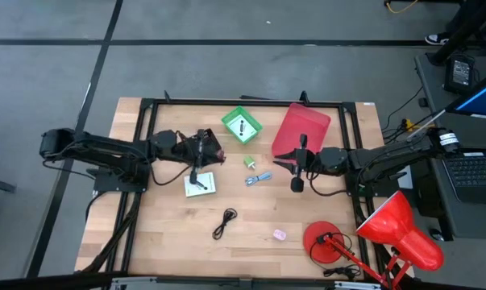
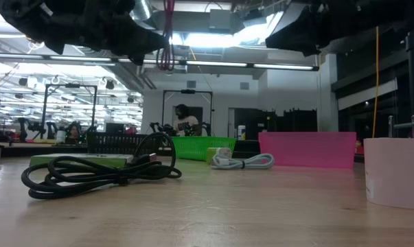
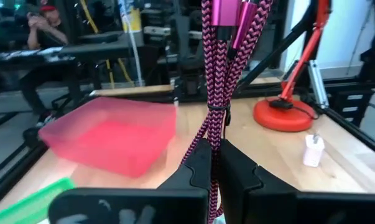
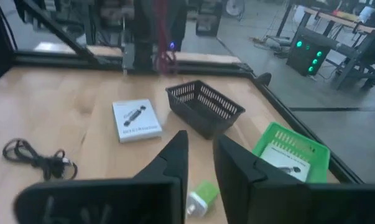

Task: Pick and place items into bin
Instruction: Put the pink charger cable into the pink bin

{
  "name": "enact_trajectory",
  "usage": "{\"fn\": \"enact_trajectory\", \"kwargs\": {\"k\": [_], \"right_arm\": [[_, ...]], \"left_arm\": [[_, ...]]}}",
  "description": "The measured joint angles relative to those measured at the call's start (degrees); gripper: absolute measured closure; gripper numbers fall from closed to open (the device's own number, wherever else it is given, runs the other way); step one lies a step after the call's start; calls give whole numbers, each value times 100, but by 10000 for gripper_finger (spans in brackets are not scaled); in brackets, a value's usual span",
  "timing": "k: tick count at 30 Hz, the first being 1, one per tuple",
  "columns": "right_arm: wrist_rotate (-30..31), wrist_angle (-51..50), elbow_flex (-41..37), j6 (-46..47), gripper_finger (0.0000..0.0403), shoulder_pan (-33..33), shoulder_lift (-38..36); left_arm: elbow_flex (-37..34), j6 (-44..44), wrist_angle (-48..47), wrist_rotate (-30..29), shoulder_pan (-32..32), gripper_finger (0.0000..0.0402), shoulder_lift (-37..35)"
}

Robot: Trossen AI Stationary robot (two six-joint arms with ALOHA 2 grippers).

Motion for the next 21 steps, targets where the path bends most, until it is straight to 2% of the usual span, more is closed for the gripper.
{"fn": "enact_trajectory", "kwargs": {"k": [5, 10, 16, 21], "right_arm": [[0, 855, 0, -38, 311, 0, 505], [-5, 2090, 0, -548, 271, -16, 1200], [-17, 3027, 0, -654, 217, -192, 1777], [-577, 3385, 49, -651, 192, -387, 2085]], "left_arm": [[0, 1, 620, -178, -63, 396, 570], [15, -46, 1211, -184, -63, 396, 1040], [343, -148, 1208, -181, -124, 396, 1468], [687, 21, 1208, -170, -236, 396, 1904]]}}
